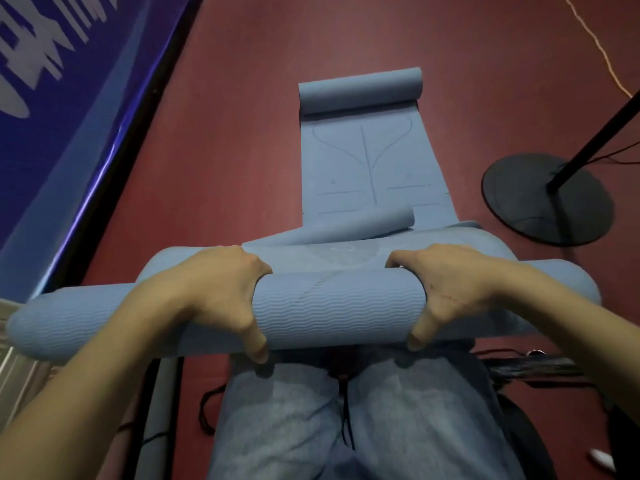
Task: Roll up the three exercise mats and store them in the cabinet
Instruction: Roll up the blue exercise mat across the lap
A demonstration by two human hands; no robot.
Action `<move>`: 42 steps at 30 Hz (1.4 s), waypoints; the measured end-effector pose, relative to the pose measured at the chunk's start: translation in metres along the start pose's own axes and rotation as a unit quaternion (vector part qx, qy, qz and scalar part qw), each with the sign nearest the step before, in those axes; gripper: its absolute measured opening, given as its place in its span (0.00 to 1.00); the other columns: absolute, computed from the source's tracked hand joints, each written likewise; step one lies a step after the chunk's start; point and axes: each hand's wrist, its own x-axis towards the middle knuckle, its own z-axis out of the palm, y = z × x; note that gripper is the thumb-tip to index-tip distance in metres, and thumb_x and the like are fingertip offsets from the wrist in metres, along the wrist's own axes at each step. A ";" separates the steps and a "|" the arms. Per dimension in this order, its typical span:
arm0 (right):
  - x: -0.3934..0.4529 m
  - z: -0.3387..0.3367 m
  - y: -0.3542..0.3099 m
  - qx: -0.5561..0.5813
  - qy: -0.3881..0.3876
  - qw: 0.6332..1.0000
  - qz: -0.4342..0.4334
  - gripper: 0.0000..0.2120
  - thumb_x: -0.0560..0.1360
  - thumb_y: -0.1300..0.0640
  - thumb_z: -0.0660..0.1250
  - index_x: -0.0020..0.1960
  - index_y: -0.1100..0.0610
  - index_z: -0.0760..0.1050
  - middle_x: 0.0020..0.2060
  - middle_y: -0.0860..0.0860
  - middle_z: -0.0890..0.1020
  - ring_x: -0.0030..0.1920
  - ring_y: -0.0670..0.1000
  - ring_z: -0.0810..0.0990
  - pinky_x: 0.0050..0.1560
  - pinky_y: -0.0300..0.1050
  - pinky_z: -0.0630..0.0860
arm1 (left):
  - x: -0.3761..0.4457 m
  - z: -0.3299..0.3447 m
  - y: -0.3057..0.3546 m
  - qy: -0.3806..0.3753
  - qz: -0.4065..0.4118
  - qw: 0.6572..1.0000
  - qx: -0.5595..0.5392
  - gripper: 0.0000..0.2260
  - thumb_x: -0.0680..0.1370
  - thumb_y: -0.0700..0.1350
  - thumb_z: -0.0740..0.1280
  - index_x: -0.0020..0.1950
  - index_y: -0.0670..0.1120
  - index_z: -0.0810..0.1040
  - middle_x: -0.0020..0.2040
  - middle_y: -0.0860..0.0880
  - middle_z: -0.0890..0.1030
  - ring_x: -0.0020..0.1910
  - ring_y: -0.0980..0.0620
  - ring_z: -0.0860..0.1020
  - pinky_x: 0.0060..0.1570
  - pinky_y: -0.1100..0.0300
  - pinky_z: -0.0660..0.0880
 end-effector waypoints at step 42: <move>0.034 -0.024 -0.009 -0.044 0.016 0.999 0.002 0.45 0.50 0.35 0.83 0.62 0.45 0.69 0.49 0.45 0.78 0.49 0.52 0.78 0.49 0.49 0.78 | 0.030 0.014 0.005 0.215 0.058 0.971 0.085 0.46 0.50 0.75 0.70 0.61 0.50 0.72 0.51 0.54 0.71 0.46 0.50 0.73 0.48 0.50 0.74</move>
